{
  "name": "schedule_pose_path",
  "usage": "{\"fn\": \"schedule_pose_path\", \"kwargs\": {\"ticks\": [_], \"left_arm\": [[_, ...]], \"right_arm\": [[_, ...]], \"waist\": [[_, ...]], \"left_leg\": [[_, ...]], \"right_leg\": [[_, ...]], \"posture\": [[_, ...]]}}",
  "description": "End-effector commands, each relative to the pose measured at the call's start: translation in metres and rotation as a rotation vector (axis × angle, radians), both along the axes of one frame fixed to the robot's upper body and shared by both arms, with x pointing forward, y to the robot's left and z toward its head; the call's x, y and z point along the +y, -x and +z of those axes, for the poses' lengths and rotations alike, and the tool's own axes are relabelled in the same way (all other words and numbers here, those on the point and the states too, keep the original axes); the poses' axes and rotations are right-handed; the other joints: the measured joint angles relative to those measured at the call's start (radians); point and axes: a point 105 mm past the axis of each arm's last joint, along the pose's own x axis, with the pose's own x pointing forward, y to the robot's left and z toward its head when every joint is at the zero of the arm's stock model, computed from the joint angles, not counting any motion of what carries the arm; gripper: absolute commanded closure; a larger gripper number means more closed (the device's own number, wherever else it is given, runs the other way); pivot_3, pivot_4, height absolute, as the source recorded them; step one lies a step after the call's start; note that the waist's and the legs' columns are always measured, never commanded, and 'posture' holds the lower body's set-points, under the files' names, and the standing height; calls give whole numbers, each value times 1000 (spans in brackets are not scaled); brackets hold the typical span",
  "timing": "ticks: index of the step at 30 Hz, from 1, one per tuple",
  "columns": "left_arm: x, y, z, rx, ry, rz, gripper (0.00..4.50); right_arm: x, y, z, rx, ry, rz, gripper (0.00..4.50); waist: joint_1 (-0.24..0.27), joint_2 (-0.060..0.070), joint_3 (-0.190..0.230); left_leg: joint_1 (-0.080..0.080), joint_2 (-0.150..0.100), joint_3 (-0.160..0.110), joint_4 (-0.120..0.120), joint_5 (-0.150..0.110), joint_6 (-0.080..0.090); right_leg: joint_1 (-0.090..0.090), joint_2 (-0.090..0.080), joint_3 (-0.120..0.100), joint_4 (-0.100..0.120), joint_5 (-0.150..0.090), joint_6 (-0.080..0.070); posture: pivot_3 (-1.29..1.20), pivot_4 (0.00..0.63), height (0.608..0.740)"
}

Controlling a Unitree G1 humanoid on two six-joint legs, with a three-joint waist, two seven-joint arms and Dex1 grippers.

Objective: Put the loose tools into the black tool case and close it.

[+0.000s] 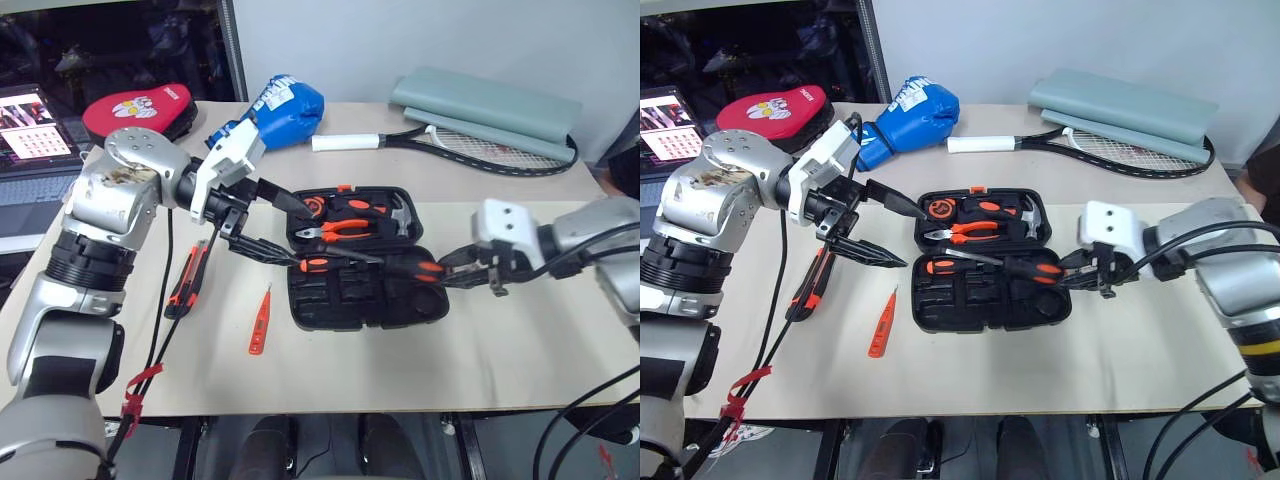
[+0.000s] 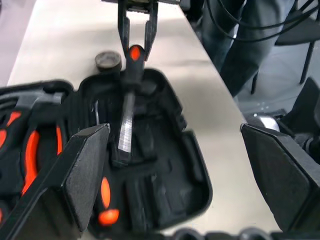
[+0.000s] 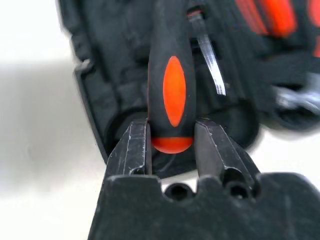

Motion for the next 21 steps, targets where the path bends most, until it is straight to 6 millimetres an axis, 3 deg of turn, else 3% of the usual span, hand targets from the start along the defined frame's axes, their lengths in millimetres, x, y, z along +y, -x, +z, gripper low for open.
{"fn": "schedule_pose_path", "kwargs": {"ticks": [1,7,13,21], "left_arm": [[1,5,14,-56,10,-20,0],[4,6,13,-65,10,-10,0],[2,8,12,-73,17,-8,0],[-2,10,11,-77,25,-19,0]], "right_arm": [[-7,-13,5,-52,72,55,3600],[-18,-28,1,-98,141,91,3600],[-10,-42,0,-83,74,47,3600],[-17,-43,-13,-74,103,37,3600]], "waist": [[1,0,0],[-1,0,0],[-8,0,0],[-3,0,0]], "left_leg": [[0,0,0,0,0,0],[-1,0,0,0,0,0],[0,0,0,-1,1,-1],[-1,0,0,0,1,-1]], "right_leg": [[0,0,0,0,0,0],[-1,0,-1,0,0,0],[-1,0,-1,1,0,0],[-1,0,-1,2,0,0]], "posture": [[0,150,736],[0,150,736],[0,150,736],[0,150,736]]}}
